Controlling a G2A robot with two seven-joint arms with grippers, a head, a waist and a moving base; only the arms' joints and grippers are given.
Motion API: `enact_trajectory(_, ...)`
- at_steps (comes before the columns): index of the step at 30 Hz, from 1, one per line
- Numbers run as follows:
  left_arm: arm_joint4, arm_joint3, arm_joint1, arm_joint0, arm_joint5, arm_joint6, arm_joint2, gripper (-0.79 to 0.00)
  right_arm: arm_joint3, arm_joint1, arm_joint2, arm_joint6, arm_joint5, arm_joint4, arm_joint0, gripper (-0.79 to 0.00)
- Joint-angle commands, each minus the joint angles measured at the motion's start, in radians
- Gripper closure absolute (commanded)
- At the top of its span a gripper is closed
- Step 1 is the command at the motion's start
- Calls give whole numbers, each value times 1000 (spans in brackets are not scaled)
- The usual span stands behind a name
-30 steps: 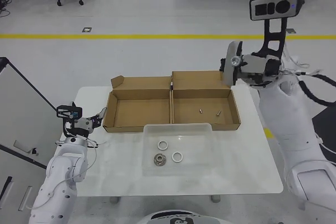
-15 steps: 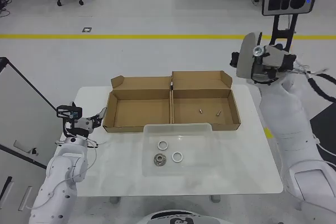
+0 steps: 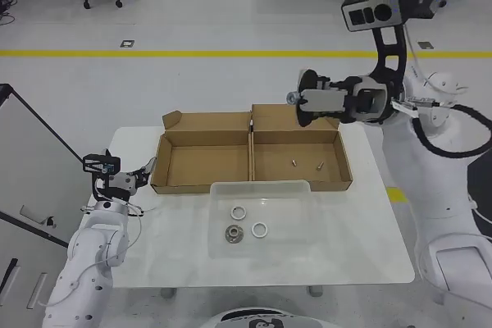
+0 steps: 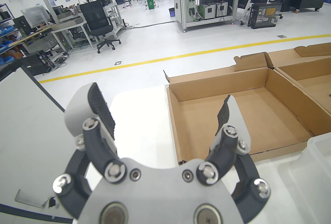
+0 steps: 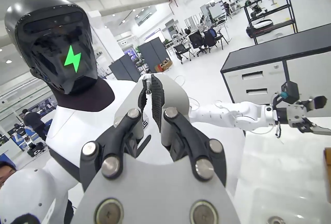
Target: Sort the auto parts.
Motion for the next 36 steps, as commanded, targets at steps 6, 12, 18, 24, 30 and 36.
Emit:
enact_trajectory(6,0,0,0,0,0,0,0,-785,-3,-11,14,20,-46,181,-35,0)
enact_trajectory(12,0,0,0,0,0,0,0,-785,-1,-19,23,29,-58,258,-55,0)
enact_trajectory(18,0,0,0,0,0,0,0,-785,2,-24,24,39,-52,285,-59,0)
enact_trajectory(24,0,0,0,0,0,0,0,-785,2,-24,24,39,-52,285,-59,0)
enact_trajectory(30,0,0,0,0,0,0,0,-785,2,-24,24,39,-52,285,-59,0)
enact_trajectory(36,0,0,0,0,0,0,0,-785,2,-24,24,39,-52,285,-59,0)
